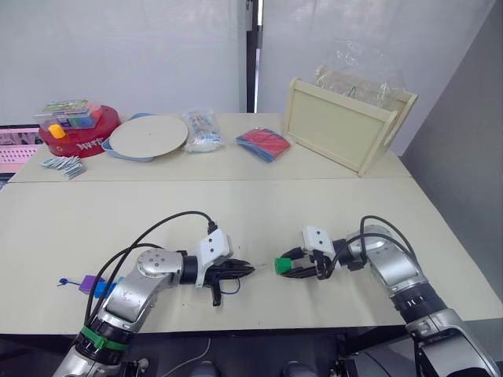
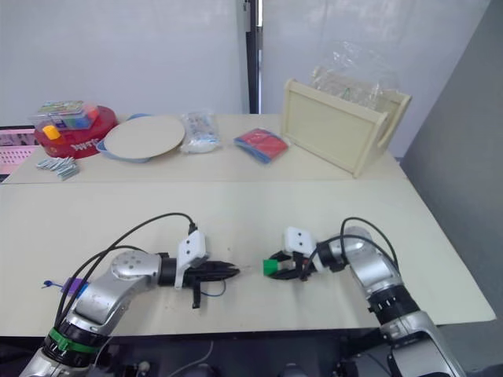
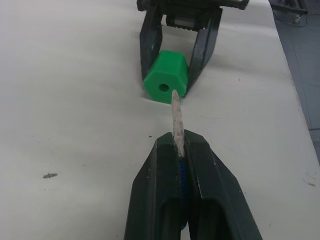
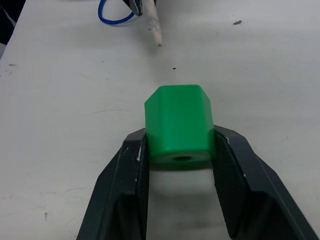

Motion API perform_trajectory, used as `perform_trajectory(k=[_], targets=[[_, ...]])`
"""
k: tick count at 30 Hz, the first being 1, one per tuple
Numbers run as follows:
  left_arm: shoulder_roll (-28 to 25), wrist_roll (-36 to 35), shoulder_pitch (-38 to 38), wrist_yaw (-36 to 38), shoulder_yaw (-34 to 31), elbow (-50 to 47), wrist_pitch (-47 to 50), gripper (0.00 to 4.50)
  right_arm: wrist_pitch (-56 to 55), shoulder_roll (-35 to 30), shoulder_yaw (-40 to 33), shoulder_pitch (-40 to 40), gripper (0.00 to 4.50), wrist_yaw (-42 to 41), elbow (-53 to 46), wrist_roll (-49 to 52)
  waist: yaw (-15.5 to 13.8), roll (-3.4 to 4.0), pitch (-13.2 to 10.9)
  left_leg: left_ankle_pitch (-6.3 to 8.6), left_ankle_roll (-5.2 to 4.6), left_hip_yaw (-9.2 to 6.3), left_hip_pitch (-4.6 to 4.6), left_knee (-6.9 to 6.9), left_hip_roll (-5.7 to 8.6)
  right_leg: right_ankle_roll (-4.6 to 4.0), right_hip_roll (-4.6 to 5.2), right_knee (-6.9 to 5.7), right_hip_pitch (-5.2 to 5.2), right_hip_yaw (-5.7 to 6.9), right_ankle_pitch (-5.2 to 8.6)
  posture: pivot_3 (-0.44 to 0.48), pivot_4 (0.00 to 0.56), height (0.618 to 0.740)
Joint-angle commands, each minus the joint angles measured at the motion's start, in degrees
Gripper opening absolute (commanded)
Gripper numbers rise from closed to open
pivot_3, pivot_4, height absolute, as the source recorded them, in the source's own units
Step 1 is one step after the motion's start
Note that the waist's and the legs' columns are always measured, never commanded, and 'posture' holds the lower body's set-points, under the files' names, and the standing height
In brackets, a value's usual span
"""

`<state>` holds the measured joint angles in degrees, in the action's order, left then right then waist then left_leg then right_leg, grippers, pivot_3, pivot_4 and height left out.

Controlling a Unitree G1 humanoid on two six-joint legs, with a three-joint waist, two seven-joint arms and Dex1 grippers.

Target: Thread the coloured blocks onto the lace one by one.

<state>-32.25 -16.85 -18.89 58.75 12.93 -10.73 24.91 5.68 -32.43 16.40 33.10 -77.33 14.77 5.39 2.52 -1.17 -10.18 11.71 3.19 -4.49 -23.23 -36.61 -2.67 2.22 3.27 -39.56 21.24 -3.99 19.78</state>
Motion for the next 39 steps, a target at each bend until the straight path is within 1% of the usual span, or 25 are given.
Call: perform_trajectory(k=[1,8,17,24,26,32,39], targets=[[0.9,0.0,-1.6,0.3,0.6,0.3,-0.9,0.0,1.4,-0.4,0.4,-1.1,1.26,-0.6,-2.8,0.8,-0.1,0.0,0.0,0.0,0.0,0.0,0.0,0.0,0.0,0.0,0.0,0.01,0.0,0.01,0.0,0.0,0.15,0.74],[1.8,0.1,-2.1,0.6,1.9,1.0,-1.2,0.0,2.7,-0.4,0.3,-1.5,1.26,-0.3,-4.6,1.2,-0.1,0.0,0.0,0.01,-0.01,0.0,-0.03,0.0,0.0,0.0,0.0,0.05,0.0,0.01,0.0,0.0,0.15,0.74],[1.5,0.4,-1.0,0.7,2.2,1.1,-1.8,0.0,4.0,-1.0,-0.1,-2.4,1.26,0.2,-5.8,1.6,-0.1,0.0,0.0,0.01,-0.01,0.0,-0.03,0.0,0.01,0.0,0.01,0.07,0.0,0.01,0.0,0.0,0.15,0.74],[-0.4,-2.0,2.9,1.3,-0.9,-0.8,-1.3,0.0,3.9,-1.9,-0.3,-3.4,1.26,0.6,-5.1,1.2,-0.1,0.0,0.0,0.02,-0.04,0.0,-0.03,0.0,0.01,0.0,0.01,0.1,-0.01,0.01,0.0,0.0,0.15,0.74],[-0.6,-1.9,3.2,1.2,-0.9,-0.9,-1.6,0.0,4.0,-2.1,-0.3,-3.4,1.26,0.6,-5.1,1.3,-0.3,0.0,0.0,0.02,-0.04,0.0,-0.03,0.0,0.01,0.0,0.02,0.11,-0.02,0.01,0.0,0.0,0.15,0.74],[2.2,-1.9,1.6,-0.1,0.2,-0.3,-1.8,0.0,5.3,-2.5,0.1,-3.7,1.26,0.6,-6.9,2.0,-0.6,0.0,0.0,0.03,-0.04,-0.01,-0.03,-0.02,0.04,0.03,0.05,0.2,-0.09,0.03,-0.01,0.0,0.15,0.74],[2.8,-1.1,1.4,0.5,1.0,0.7,-2.1,0.0,6.4,-2.9,-0.1,-4.2,1.26,0.9,-8.3,2.6,-0.5,0.0,0.0,0.04,-0.06,-0.01,-0.04,-0.02,0.04,0.03,0.05,0.22,-0.09,0.03,-0.01,0.0,0.15,0.74]])
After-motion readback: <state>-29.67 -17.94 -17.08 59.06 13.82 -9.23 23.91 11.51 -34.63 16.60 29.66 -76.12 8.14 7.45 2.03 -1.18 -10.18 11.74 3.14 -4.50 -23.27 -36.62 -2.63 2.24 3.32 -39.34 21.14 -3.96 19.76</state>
